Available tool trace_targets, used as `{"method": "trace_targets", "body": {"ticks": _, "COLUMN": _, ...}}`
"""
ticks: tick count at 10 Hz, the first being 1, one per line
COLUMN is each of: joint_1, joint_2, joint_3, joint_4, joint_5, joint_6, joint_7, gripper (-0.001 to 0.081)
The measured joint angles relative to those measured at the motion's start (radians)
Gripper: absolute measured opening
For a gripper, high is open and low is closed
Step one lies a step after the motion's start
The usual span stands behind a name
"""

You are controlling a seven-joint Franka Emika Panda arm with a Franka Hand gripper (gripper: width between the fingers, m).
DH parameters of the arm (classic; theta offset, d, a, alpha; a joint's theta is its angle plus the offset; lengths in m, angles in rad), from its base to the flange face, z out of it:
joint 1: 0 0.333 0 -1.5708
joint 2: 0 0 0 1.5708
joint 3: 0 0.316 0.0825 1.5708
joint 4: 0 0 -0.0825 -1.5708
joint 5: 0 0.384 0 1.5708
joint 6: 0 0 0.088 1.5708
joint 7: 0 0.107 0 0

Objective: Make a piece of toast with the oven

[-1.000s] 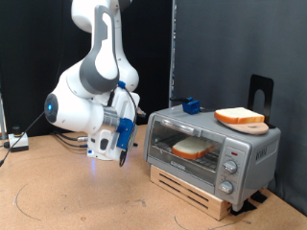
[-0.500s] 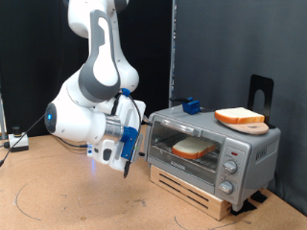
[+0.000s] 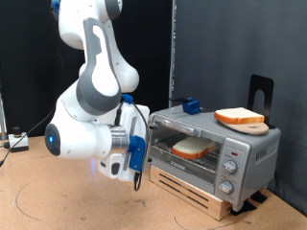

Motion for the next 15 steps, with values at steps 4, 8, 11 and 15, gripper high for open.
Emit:
{"method": "trace_targets", "body": {"ticks": 4, "joint_1": 0.017, "joint_2": 0.052, "joint_3": 0.003, "joint_4": 0.038, "joint_5": 0.018, "joint_6": 0.055, "joint_7": -0.016, "gripper": 0.0807}}
{"method": "trace_targets", "body": {"ticks": 8, "joint_1": 0.057, "joint_2": 0.224, "joint_3": 0.002, "joint_4": 0.209, "joint_5": -0.008, "joint_6": 0.017, "joint_7": 0.011, "gripper": 0.0807}}
{"method": "trace_targets", "body": {"ticks": 11, "joint_1": 0.103, "joint_2": 0.339, "joint_3": 0.0, "joint_4": 0.329, "joint_5": -0.024, "joint_6": 0.058, "joint_7": 0.065, "gripper": 0.0807}}
{"method": "trace_targets", "body": {"ticks": 15, "joint_1": 0.118, "joint_2": 0.373, "joint_3": -0.009, "joint_4": 0.372, "joint_5": -0.025, "joint_6": 0.021, "joint_7": 0.096, "gripper": 0.0807}}
